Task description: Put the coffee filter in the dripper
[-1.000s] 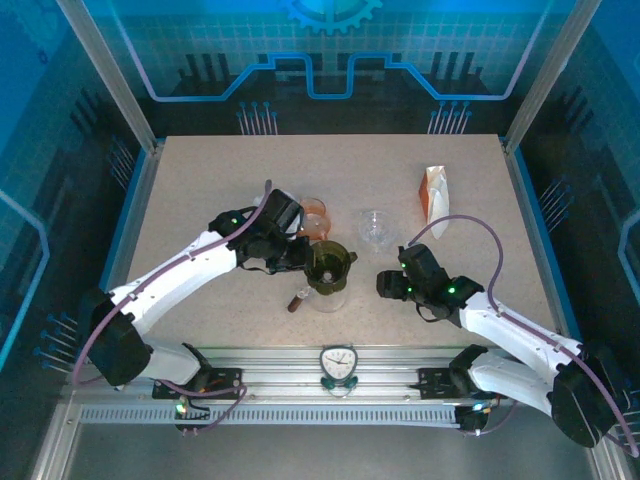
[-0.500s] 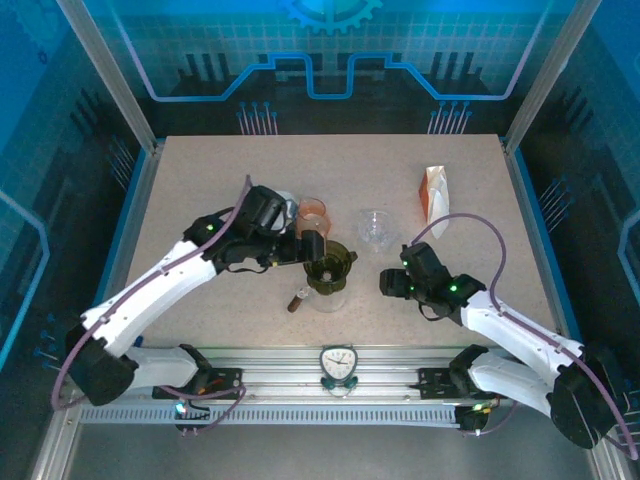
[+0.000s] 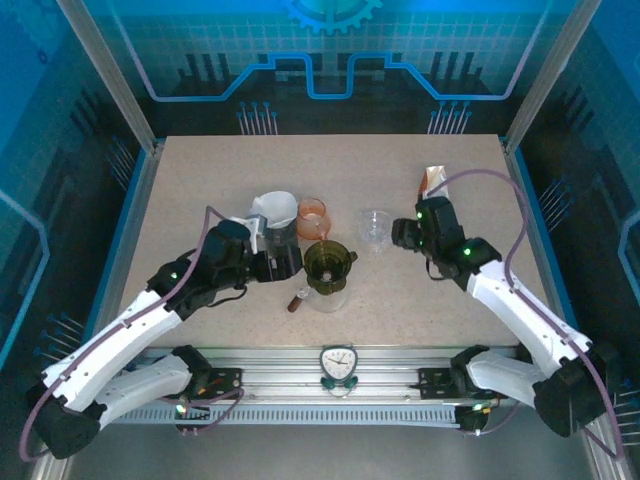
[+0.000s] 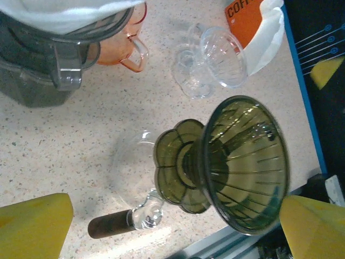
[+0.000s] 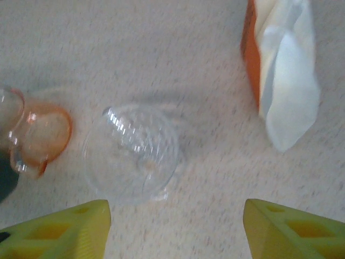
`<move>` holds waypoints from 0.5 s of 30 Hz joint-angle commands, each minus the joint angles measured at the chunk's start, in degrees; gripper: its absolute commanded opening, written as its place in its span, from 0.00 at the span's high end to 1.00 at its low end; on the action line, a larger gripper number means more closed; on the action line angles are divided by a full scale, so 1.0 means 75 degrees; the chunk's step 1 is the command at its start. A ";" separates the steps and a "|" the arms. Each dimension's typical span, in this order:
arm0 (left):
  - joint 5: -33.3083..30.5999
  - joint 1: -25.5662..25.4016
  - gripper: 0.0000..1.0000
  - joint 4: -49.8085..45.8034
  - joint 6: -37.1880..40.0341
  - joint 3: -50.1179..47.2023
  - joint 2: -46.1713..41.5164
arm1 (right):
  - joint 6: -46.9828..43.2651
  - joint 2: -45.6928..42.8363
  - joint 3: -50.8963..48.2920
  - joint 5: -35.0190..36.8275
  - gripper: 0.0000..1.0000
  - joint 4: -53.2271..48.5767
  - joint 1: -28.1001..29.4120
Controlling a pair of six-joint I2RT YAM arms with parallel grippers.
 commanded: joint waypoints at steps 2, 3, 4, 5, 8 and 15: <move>-0.0231 0.0046 0.01 0.0539 -0.0119 -0.0440 -0.0218 | -0.0694 0.0980 0.0837 0.0250 0.36 -0.0181 -0.0788; -0.0202 0.0040 0.01 0.0581 -0.0130 -0.0526 -0.0219 | -0.0766 0.1239 0.1022 0.0241 0.36 -0.0193 -0.0952; -0.0184 0.0039 0.01 0.0611 -0.0114 -0.0577 -0.0220 | -0.0843 0.1452 0.1153 0.0232 0.38 -0.0185 -0.1053; -0.0180 0.0046 0.01 0.0623 -0.0119 -0.0627 -0.0203 | -0.0900 0.1698 0.1298 0.0270 0.39 -0.0176 -0.1154; -0.0200 0.0046 0.01 0.0622 -0.0084 -0.0749 -0.0184 | -0.0920 0.2351 0.1636 0.0159 0.43 -0.0180 -0.1476; -0.0201 0.0069 0.01 0.0666 -0.0005 -0.0982 -0.0173 | -0.0933 0.3636 0.2112 0.0185 0.48 -0.0410 -0.1901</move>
